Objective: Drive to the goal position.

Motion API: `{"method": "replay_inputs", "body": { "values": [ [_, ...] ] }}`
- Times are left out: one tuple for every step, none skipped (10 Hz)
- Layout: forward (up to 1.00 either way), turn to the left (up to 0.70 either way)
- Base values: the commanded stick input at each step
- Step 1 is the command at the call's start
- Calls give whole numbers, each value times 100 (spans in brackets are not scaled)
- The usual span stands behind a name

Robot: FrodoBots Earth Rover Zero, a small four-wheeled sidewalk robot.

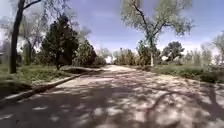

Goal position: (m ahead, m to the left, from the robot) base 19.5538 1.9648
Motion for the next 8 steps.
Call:
{"method": "replay_inputs", "body": {
  "values": [
    [70, 0],
    [70, 0],
    [70, 0],
    [70, 0],
    [70, 0],
    [70, 0],
    [70, 0],
    [70, 0]
  ]
}}
